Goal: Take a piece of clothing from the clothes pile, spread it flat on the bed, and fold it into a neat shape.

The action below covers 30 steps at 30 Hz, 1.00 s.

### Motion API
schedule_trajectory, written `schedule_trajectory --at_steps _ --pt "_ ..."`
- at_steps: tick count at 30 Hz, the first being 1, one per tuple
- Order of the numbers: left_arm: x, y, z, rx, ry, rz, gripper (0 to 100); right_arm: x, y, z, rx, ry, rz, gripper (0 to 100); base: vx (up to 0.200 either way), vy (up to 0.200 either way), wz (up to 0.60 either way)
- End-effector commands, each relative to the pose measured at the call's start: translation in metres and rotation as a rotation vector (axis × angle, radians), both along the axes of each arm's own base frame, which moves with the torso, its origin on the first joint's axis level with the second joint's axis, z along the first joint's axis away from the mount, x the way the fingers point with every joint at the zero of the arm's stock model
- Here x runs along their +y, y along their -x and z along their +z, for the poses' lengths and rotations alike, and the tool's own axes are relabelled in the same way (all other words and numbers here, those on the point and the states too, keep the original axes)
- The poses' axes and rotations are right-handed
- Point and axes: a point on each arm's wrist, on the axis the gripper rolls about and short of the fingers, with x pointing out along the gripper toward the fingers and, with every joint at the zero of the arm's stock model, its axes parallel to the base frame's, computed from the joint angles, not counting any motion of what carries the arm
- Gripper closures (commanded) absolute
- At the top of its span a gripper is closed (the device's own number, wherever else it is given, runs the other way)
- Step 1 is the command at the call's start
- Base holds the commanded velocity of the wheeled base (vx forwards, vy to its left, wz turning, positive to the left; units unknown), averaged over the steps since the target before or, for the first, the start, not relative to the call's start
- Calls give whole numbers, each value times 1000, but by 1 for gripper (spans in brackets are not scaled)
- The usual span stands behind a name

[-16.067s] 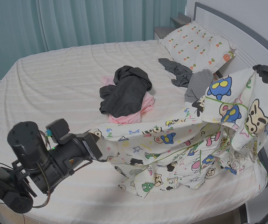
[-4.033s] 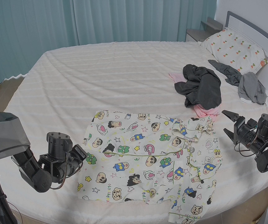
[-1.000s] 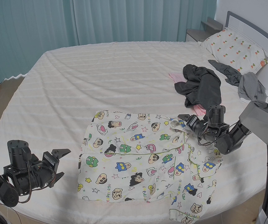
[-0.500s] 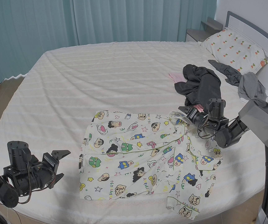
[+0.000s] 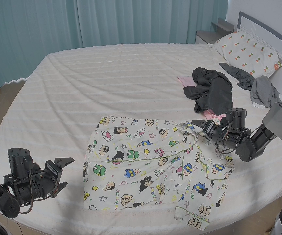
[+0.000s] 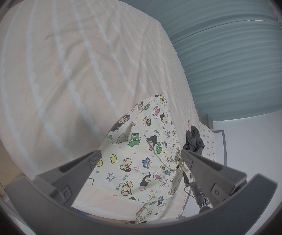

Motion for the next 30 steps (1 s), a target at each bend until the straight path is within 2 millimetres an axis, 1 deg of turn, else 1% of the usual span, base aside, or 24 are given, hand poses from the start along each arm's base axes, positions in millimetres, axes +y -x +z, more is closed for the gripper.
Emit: schedule_trajectory --at_steps 1,2,12,15,20,23,24,26,28,30 --pt "0 0 0 1 0 0 0 3 -4 0 -9 -5 8 0 0 0 0" --pt "0 0 0 1 0 2 0 4 -5 -2 -6 -4 10 100 0 0 0" --pt "1 0 0 -1 -2 10 0 2 -1 -8 74 16 11 100 0 0 0" --pt "1 -1 0 -1 -3 12 0 0 -1 -7 72 16 7 100 0 0 0" --pt "1 -1 0 -1 -3 12 0 1 -3 2 39 14 5 100 0 0 0" --pt "1 -1 0 -1 -3 12 0 -2 -1 1 35 39 11 100 0 0 0" --pt "1 -1 0 -1 -3 12 0 -8 -2 -1 31 65 5 100 0 0 0" --pt "1 -1 0 0 -3 12 0 -13 -2 -4 35 81 0 100 0 0 0" --pt "1 -1 0 -1 -3 12 0 -24 1 -9 57 94 -20 100 0 0 0" --pt "1 -1 0 -1 -3 12 0 -24 2 -10 58 94 -20 100 0 0 0"
